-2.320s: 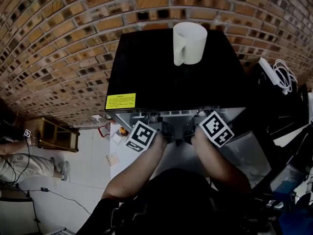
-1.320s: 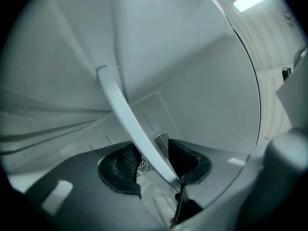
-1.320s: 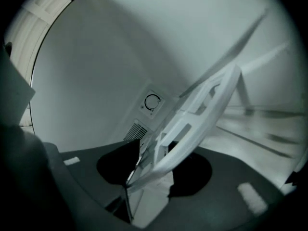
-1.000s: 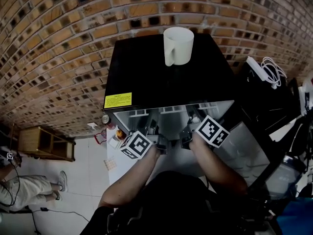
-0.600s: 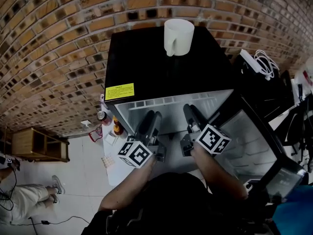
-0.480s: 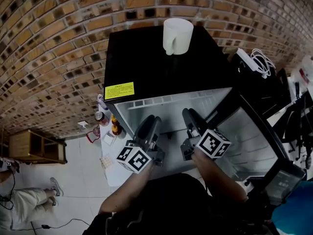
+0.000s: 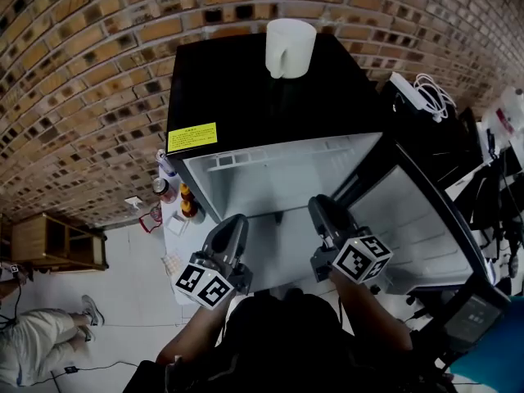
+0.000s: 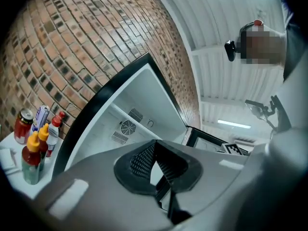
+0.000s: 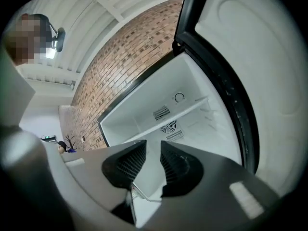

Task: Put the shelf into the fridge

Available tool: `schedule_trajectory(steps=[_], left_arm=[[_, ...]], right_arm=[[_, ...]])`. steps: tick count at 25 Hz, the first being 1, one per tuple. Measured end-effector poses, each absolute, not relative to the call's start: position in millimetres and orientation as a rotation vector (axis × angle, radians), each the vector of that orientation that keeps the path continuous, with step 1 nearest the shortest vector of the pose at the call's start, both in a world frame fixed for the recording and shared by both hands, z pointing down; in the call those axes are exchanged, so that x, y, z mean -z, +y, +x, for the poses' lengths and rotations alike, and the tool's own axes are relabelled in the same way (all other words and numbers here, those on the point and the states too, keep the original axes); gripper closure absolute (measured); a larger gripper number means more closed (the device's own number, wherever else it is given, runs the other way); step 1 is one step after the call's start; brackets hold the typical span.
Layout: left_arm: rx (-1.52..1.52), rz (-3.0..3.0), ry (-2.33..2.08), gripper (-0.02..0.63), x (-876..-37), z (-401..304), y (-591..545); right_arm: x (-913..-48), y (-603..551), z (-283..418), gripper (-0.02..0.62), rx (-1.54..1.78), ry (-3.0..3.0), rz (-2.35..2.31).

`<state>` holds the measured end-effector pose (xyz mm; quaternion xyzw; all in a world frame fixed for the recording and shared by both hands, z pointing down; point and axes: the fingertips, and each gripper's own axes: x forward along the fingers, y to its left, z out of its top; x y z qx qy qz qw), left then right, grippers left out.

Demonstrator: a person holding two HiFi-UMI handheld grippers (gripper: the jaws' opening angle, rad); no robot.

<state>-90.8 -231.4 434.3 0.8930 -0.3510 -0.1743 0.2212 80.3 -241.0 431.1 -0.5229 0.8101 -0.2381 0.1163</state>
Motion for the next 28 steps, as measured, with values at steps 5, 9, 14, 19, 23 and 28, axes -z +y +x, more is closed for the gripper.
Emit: schedule_trajectory(steps=[5,9,14,19,23,28], left_arm=[[0.376,2.523,-1.005,0.606,-443,-78,-216],[0.283,2.580,-1.047,0.606,-438,-50,-194],[0.205,2.675,-1.082,0.606,-422,-18,-161],[0.132,2.709,-1.106,0.606,-406,2,-139],[0.096,2.617,-1.216,0.606,-411,-22,-136],[0.161,2.582,-1.258,0.606,-405,-60,-128]], right_arm=[[-423,-223,104,0.500,0.624,2.406,-1.498],[-417,-204,124,0.544,0.556,2.489,-1.486],[-411,-180,148,0.574,0.528,2.543,-1.423],[-394,-165,170,0.578,0.458,2.580,-1.356],[-393,-161,172,0.578,0.462,2.576,-1.322],[-389,-154,145,0.578,0.471,2.600,-1.274]])
